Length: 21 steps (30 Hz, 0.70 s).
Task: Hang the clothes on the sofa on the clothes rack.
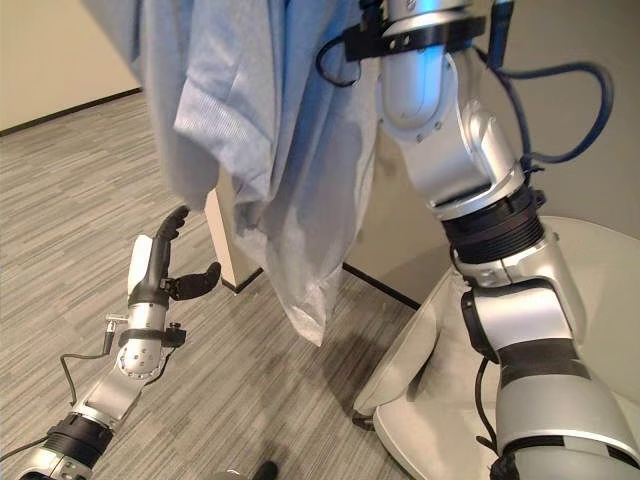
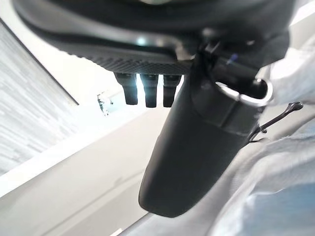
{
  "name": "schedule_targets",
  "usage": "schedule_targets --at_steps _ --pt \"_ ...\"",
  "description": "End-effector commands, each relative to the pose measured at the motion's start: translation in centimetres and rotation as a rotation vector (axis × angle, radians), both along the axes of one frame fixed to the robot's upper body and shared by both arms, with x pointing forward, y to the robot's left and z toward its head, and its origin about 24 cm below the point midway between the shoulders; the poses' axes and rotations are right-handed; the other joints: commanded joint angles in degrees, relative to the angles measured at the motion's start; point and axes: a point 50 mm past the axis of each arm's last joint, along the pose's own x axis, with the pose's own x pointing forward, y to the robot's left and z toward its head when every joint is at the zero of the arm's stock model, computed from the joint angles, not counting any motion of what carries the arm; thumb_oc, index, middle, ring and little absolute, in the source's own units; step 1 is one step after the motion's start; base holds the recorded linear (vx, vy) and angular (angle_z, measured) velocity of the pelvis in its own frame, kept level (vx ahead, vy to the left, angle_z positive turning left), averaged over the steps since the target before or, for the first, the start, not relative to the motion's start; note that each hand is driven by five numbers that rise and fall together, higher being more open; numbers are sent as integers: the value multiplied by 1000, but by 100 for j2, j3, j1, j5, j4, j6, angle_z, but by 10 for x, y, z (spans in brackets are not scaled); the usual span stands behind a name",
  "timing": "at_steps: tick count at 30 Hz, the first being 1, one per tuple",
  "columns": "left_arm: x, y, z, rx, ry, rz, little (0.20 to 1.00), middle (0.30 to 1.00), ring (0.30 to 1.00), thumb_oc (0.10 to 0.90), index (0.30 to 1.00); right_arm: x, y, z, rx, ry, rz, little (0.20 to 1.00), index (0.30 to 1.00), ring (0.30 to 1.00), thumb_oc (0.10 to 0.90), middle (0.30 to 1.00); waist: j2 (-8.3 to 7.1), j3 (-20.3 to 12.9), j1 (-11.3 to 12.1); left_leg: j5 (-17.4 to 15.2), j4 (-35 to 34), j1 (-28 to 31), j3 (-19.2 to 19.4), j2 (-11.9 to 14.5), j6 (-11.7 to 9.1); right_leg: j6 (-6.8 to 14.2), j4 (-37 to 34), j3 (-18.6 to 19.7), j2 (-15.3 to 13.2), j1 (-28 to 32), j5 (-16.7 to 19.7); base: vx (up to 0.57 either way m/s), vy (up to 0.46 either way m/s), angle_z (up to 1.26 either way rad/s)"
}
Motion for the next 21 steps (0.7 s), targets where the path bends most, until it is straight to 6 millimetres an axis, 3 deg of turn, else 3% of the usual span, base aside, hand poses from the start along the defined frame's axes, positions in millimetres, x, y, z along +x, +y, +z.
schedule_targets --at_steps 1,3,6,9,10,12,14,17,18,19,20,21 --pt "11 -12 55 -26 -280 -58 900 900 900 800 900 -14 -2 19 109 -56 118 300 300 300 400 300 -139 -811 24 -498 -223 8 -650 -166 125 -217 69 397 83 400 -669 0 0 0" --pt "10 -30 56 -197 -268 -141 900 900 900 800 900 -14 14 4 124 16 246 300 300 300 400 300 -128 -773 1 -494 -223 13 -642 -165 130 -229 69 411 87 407 -662 0 0 0" --pt "11 -42 54 -229 -251 -185 900 900 900 800 900 -15 24 -5 123 56 333 300 300 300 400 300 -112 -763 -23 -497 -223 26 -624 -156 134 -233 69 428 85 412 -653 0 0 0" --pt "19 -64 48 -301 -202 -234 900 900 900 800 900 -19 43 -22 139 146 504 300 300 300 400 300 -87 -737 -91 -491 -223 36 -598 -152 141 -239 69 480 83 407 -636 0 0 0" --pt "23 -81 47 -362 -169 -290 900 900 900 800 900 -22 54 -32 137 198 593 300 300 300 400 300 -63 -731 -156 -491 -223 44 -581 -151 146 -241 69 497 78 407 -632 0 0 0" --pt "25 -89 48 -406 -153 -323 900 900 900 800 900 -24 58 -36 132 218 628 300 300 300 400 300 -48 -730 -172 -493 -223 48 -566 -148 147 -240 69 509 78 406 -628 -2 -3 -2" --pt "26 -113 52 -586 -99 -442 900 900 900 800 900 -26 70 -45 136 286 717 300 300 300 400 300 -12 -712 -267 -490 -223 55 -535 -143 157 -235 72 552 74 394 -617 -12 -4 -6" --pt "26 -124 54 -666 -68 -498 900 900 900 800 900 -26 75 -48 138 312 745 300 300 300 400 300 9 -690 -312 -489 -223 60 -512 -132 164 -236 97 581 76 376 -617 -13 -5 -10" --pt "24 -132 53 -736 -35 -542 453 453 453 502 453 -25 78 -50 146 337 764 300 300 300 400 300 26 -681 -348 -488 -223 65 -491 -125 173 -238 124 616 77 359 -616 -7 2 -9" --pt "24 -132 53 -737 -34 -543 453 453 453 502 453 -25 78 -50 146 337 764 300 300 300 400 300 28 -681 -344 -489 -223 66 -487 -123 173 -238 129 621 78 356 -618 -20 -10 -10" --pt "23 -138 52 -794 0 -575 300 300 300 400 300 -25 80 -51 148 347 769 300 300 300 400 300 35 -667 -374 -489 -223 69 -465 -110 181 -241 164 643 84 343 -623 -36 -8 -6" --pt "22 -138 51 -803 12 -583 300 300 300 400 300 -25 80 -51 148 346 768 300 300 300 400 300 44 -663 -400 -461 -223 48 -470 -112 183 -237 171 639 83 320 -601 -20 -17 -3"
